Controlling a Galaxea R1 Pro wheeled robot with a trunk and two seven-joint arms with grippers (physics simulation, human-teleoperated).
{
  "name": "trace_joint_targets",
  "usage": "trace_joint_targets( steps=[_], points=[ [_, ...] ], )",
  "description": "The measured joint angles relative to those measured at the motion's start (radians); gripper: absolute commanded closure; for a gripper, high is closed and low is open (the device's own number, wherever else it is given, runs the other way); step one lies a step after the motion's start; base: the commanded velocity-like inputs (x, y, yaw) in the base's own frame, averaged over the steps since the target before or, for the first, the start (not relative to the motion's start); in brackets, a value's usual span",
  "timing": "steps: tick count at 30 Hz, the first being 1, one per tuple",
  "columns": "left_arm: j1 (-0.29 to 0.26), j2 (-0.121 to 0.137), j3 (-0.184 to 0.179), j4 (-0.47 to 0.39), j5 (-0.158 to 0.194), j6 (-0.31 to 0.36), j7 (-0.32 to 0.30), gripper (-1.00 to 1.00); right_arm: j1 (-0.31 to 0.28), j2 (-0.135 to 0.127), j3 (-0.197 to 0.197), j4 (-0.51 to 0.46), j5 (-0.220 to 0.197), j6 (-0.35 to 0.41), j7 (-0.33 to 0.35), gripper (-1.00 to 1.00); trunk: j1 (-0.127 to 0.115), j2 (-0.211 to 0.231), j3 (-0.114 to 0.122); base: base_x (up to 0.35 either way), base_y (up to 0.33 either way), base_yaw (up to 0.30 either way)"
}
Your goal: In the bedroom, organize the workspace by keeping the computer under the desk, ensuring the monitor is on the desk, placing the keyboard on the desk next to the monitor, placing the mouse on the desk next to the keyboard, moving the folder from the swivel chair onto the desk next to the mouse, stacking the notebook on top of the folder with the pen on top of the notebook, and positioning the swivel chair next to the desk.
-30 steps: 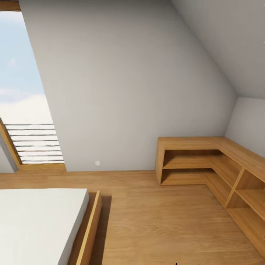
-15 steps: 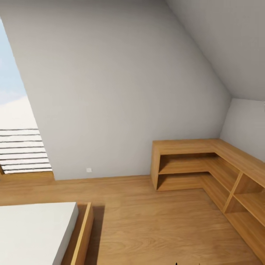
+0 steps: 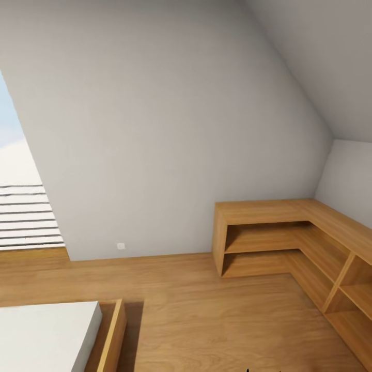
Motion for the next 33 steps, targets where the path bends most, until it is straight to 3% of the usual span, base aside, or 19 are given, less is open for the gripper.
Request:
trace_joint_targets(
  steps=[8,33],
  points=[
    [0.0,0.0,0.0,0.0,0.0,0.0,0.0,-1.0,0.0,0.0,0.0,0.0,0.001,0.0,0.0,-1.0,0.0,0.0,0.001,0.325,0.0,-0.039],
    [0.0,0.0,0.0,0.0,0.0,0.0,0.0,-1.0,0.0,0.0,0.0,0.001,0.003,0.0,0.002,-1.0,0.0,0.0,0.029,0.322,0.0,-0.167]
  ],
)
